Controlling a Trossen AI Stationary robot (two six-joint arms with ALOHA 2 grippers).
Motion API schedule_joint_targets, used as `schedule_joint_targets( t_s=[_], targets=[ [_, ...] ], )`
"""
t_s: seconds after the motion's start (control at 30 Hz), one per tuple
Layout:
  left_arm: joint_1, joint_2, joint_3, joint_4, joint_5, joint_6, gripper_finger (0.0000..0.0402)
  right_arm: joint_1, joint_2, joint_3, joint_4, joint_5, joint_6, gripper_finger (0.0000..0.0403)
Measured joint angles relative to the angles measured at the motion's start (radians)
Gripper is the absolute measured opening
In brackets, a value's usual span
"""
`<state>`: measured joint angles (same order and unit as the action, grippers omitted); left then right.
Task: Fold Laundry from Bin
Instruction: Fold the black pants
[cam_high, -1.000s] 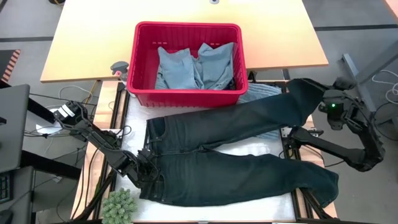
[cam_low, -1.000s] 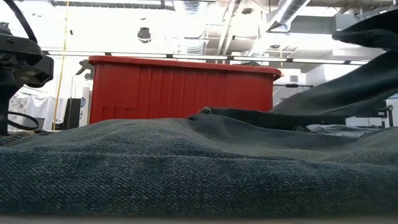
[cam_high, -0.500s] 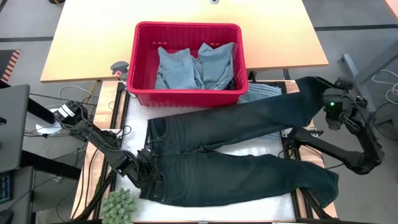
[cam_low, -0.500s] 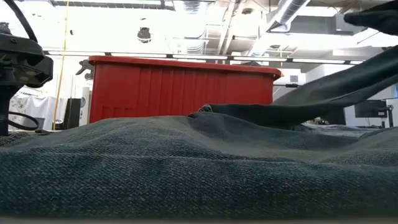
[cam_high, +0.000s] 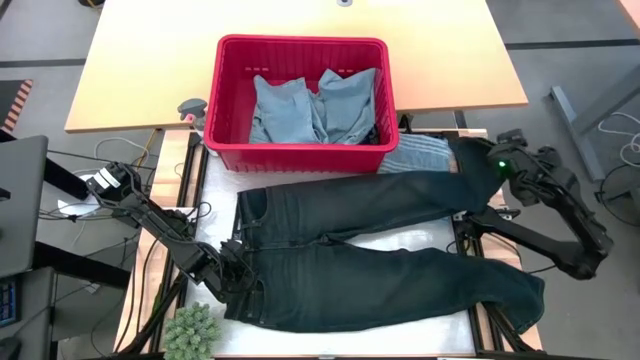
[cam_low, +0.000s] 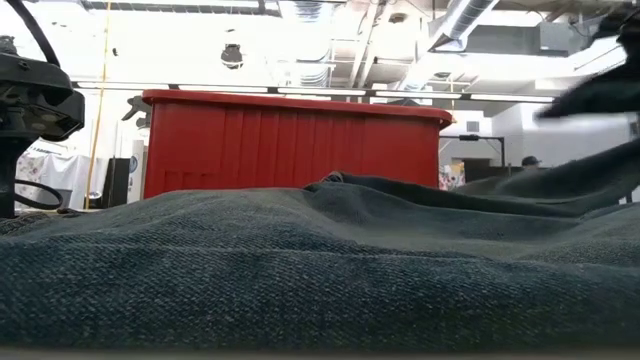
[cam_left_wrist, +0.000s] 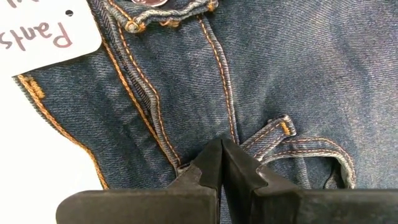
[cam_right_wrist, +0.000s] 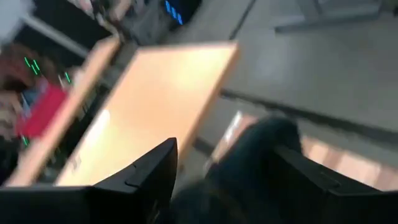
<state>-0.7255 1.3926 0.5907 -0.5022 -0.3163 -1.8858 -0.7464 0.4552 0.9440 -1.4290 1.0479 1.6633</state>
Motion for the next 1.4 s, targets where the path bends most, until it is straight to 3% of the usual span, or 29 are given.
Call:
schedule_joint_targets(
  t_s=[0.13,0.33,0.4,0.5,0.57,0.87,1.07,1.4],
  targets=[
    [0.0,0.0,0.001,0.001,-0.003,0.0,0.0,0.0,0.024,-0.036,0.035,-0.097,-0.049,0.0255],
    [0.001,0.0,0.001,0.003,0.017,0.0,0.0,-0.001,0.018,0.008,-0.013,-0.077,-0.149,0.0255],
    [0.001,0.0,0.001,0.003,0.014,0.0,0.0,0.004,0.02,0.03,0.037,-0.098,-0.321,0.0255],
    [0.0,0.0,0.001,0.005,-0.012,0.0,0.0,0.02,0.027,0.034,0.145,-0.25,-0.703,0.0255],
    [-0.001,0.0,0.001,0.005,-0.026,-0.002,0.0,0.024,0.053,0.03,0.171,-0.331,-0.831,0.0255],
    [0.0,0.0,0.001,0.037,-0.008,0.03,0.0,0.024,0.295,0.029,-0.014,-0.318,-0.968,0.0255],
    [0.0,0.0,0.001,0.063,-0.007,0.042,0.0,0.016,0.459,0.029,-0.039,-0.351,-1.066,0.0255],
    [0.0,0.0,0.001,0.065,-0.006,0.042,0.0,-0.15,0.643,0.029,-0.048,-0.394,-1.3,0.0255]
  ],
)
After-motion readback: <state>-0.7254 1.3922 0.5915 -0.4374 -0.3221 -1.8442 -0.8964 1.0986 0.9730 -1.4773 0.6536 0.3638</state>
